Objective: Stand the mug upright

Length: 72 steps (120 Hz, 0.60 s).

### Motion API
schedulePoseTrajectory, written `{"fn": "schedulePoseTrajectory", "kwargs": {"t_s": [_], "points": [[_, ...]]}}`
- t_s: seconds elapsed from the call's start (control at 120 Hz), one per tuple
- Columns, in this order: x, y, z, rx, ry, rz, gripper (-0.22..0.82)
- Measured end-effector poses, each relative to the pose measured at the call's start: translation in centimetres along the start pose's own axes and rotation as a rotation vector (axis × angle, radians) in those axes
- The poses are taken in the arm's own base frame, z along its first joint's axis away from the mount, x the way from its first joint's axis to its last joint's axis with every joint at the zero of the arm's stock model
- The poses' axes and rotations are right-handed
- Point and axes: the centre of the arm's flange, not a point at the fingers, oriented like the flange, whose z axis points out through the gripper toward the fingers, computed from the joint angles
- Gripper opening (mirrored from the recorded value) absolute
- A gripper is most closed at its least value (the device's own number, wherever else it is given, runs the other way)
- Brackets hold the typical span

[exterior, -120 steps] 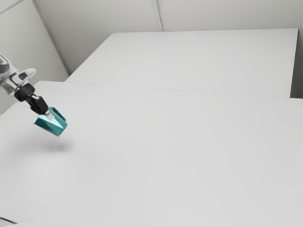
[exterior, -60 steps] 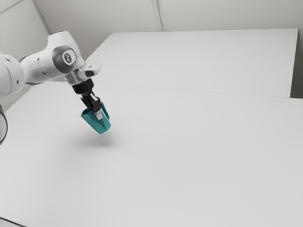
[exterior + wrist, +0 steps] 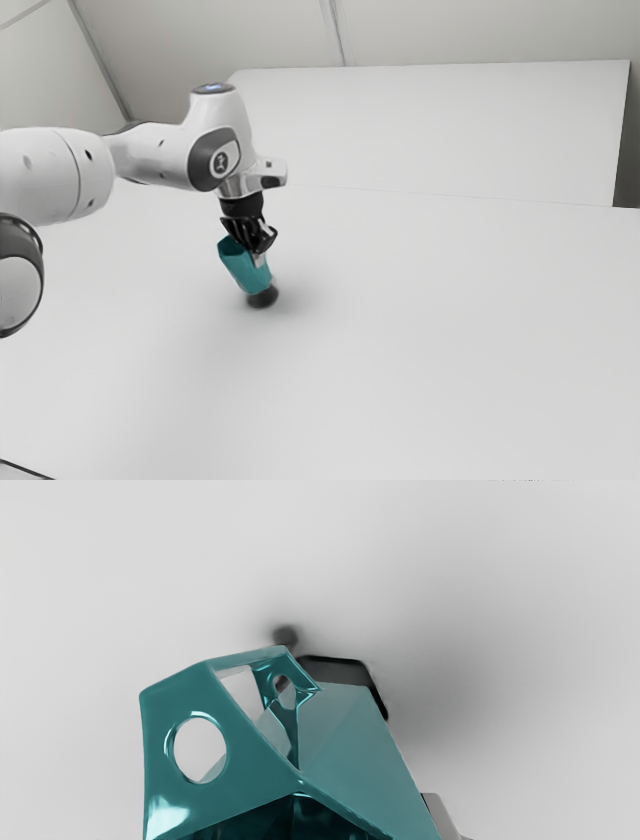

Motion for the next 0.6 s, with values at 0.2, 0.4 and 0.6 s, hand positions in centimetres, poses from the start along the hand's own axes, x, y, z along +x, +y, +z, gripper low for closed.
{"fn": "schedulePoseTrajectory", "kwargs": {"t_s": [0.2, 0.4, 0.6], "points": [[0.6, 0.1, 1.5, 0.034, -0.015, -0.108, -0.18], [0.9, 0.0, 2.8, 0.043, -0.03, -0.196, -0.18], [0.8, -0.4, 2.7, 0.043, -0.025, -0.267, 0.02]]}}
